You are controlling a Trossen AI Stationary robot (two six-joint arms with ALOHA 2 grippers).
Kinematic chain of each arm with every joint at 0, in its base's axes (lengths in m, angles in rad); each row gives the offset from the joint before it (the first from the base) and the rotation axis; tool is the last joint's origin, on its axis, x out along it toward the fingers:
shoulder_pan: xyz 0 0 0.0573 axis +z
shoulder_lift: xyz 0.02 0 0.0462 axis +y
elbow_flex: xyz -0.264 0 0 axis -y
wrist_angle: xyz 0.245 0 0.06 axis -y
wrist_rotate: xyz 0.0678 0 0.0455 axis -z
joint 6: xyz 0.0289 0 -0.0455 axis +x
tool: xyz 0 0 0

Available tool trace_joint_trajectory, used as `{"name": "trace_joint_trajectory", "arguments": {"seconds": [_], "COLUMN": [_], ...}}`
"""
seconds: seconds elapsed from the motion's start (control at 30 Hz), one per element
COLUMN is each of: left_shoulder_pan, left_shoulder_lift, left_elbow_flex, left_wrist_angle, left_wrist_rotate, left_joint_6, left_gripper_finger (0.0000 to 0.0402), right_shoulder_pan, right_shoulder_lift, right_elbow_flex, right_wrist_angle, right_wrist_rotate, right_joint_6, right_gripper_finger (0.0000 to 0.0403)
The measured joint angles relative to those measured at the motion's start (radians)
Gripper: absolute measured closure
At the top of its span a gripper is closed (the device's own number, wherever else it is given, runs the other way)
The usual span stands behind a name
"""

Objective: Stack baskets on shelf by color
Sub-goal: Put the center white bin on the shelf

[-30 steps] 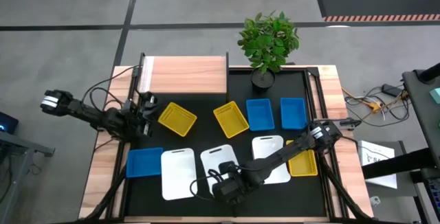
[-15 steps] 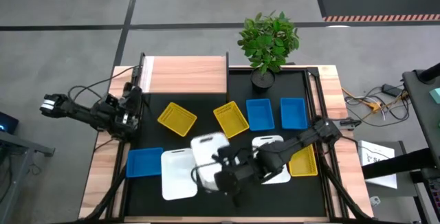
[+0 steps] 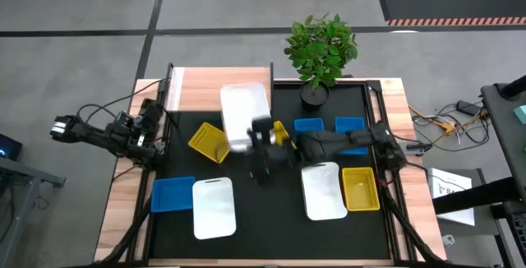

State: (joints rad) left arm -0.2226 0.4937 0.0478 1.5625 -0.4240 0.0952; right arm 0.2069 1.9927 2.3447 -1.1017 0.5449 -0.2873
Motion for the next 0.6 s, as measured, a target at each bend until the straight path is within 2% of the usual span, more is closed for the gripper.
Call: {"name": "trace_joint_trajectory", "arguments": {"seconds": [0.1, 0.2, 0.3, 0.43, 0.6], "left_shoulder_pan": [0.000, 0.000, 0.000, 0.000, 0.000], "left_shoulder_lift": [-0.015, -0.025, -0.024, -0.023, -0.028], "left_elbow_flex": [-0.006, -0.006, -0.006, -0.004, -0.003], "left_wrist_angle": [0.001, -0.001, -0.001, 0.000, 0.001], "left_wrist_rotate": [0.000, 0.000, 0.000, 0.000, 0.000], "left_joint_6": [0.012, 0.127, 0.196, 0.200, 0.209], "left_gripper_finger": [0.0400, 0.0400, 0.0400, 0.0400, 0.0400], "right_shoulder_pan": [-0.086, -0.169, -0.252, -0.338, -0.390], "right_shoulder_lift": [0.005, 0.006, 0.006, 0.006, 0.006], "right_elbow_flex": [0.000, -0.005, -0.012, -0.034, -0.089], "right_wrist_angle": [0.055, 0.105, 0.139, 0.158, 0.179], "right_wrist_rotate": [-0.002, -0.016, -0.123, -0.282, -0.322], "right_joint_6": [-0.064, -0.133, -0.153, -0.129, -0.121], "right_gripper_finger": [0.0394, 0.0394, 0.0394, 0.0394, 0.0394]}}
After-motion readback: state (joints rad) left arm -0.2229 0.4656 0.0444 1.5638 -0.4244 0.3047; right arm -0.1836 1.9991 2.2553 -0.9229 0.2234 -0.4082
